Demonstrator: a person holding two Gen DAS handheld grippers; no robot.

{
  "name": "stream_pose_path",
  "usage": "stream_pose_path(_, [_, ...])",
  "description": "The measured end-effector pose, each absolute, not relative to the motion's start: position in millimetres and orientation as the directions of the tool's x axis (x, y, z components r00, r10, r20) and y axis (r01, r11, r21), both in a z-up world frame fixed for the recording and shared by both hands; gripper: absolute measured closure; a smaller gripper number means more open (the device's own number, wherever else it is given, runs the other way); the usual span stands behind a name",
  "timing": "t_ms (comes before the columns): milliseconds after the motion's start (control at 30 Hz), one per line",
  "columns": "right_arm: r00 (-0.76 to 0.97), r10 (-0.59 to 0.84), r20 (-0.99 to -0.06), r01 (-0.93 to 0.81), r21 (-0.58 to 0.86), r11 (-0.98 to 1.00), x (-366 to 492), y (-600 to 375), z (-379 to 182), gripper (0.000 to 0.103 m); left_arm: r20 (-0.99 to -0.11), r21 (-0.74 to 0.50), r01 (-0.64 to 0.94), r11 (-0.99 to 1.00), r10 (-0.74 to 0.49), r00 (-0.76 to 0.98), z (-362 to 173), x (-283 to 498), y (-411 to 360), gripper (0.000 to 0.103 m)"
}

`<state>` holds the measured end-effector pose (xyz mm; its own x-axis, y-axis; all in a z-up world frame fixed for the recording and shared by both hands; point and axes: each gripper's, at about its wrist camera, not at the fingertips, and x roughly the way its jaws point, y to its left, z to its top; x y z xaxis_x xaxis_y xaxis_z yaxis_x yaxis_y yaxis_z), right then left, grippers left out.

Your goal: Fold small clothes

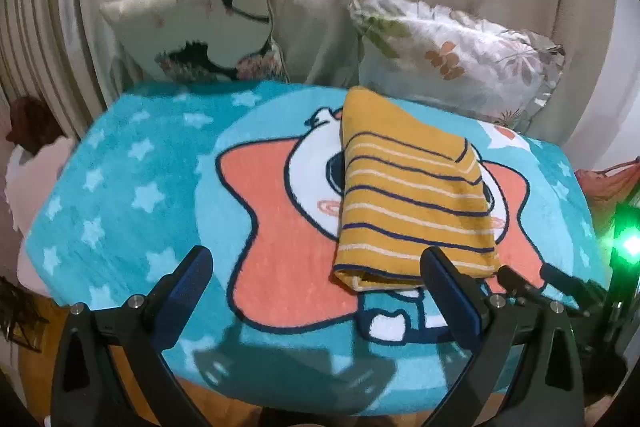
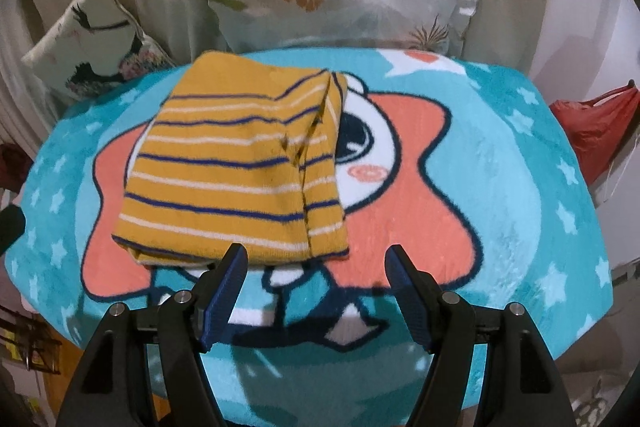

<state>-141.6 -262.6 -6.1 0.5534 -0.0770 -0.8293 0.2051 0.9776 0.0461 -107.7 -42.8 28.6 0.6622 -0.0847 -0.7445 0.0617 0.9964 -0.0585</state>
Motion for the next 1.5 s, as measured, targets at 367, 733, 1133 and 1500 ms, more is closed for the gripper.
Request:
stream_pose_path(367, [0.505,-0.106,-0.856,0.198,-0.004,0.98,-115,-247,-15,0.028,-0.807,-0.06,0.128,0.99,-0.124,0.577,16,-67,-52,0.0])
stream_pose_path(733, [0.458,-0.156,-0.875,0.274,-0.029,0.961,-84,-251,-20,0.027,-0.857,-0.046,0.215,0.976,-0.149,0.493,1,-18,-71,0.0])
stream_pose_path(1133, [0.409,-0.182,-0.894,0.345,-0.033,0.938,-60,-249,-29,0.027,-0.885,-0.055,0.246,0.968,-0.162,0.437,-17,18,-59,0.0])
stream_pose_path(1500, [0.397,-0.219,-0.891,0.367,-0.065,0.928,-56,-236,-34,0.027,-0.902,-0.088,0.278,0.956,-0.195,0.385,-35,31,-57,0.0])
